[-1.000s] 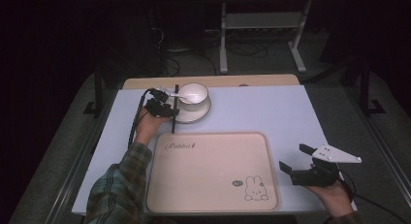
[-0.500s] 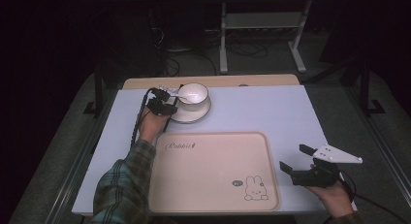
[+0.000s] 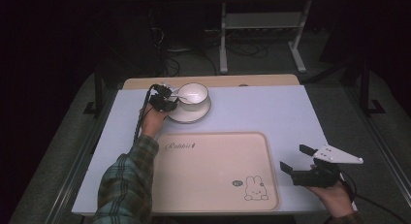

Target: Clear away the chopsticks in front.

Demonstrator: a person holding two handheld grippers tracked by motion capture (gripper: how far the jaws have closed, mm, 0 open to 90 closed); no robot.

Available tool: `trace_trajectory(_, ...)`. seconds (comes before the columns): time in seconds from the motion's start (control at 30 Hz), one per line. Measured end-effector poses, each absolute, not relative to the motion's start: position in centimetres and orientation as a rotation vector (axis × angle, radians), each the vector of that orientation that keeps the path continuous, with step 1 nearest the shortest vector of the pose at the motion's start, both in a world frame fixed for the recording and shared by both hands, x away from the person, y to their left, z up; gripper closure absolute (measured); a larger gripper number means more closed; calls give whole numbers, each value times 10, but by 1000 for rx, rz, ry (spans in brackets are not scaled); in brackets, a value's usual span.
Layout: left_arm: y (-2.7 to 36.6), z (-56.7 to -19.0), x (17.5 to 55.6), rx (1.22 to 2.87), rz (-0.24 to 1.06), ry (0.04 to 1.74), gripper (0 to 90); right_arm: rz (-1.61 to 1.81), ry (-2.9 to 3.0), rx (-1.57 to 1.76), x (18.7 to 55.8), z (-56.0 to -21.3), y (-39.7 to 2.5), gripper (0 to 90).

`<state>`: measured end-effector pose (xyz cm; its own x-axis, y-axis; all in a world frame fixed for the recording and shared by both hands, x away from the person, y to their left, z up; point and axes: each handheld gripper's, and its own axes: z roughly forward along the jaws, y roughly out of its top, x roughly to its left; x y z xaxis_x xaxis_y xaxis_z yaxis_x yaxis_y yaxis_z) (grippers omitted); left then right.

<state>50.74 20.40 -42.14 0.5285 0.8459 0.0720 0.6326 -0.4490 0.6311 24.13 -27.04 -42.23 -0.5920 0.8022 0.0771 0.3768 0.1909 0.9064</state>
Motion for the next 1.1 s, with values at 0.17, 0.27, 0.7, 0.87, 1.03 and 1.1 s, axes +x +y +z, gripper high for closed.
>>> trace_trajectory(0.17, 206, -421, 508, 2219, 509, 1207, 779, 1380, 2058, 1097, 240, -422, -270, 49)
trace_trajectory(0.27, 209, -420, 508, 2213, 508, 1216, 719, 1381, 2057, 1097, 240, -422, -270, 49)
trace_trajectory(0.7, 249, -404, 474, 2111, 423, 1191, 680, 1391, 2054, 1088, 239, -421, -268, 51)
trace_trajectory(0.87, 255, -403, 471, 2105, 401, 1191, 715, 1387, 2062, 1081, 239, -422, -266, 52)
trace_trajectory(1.03, 255, -407, 471, 2112, 384, 1189, 724, 1383, 2065, 1084, 240, -422, -266, 52)
trace_trajectory(1.1, 255, -408, 471, 2114, 386, 1197, 729, 1383, 2064, 1089, 240, -422, -267, 53)
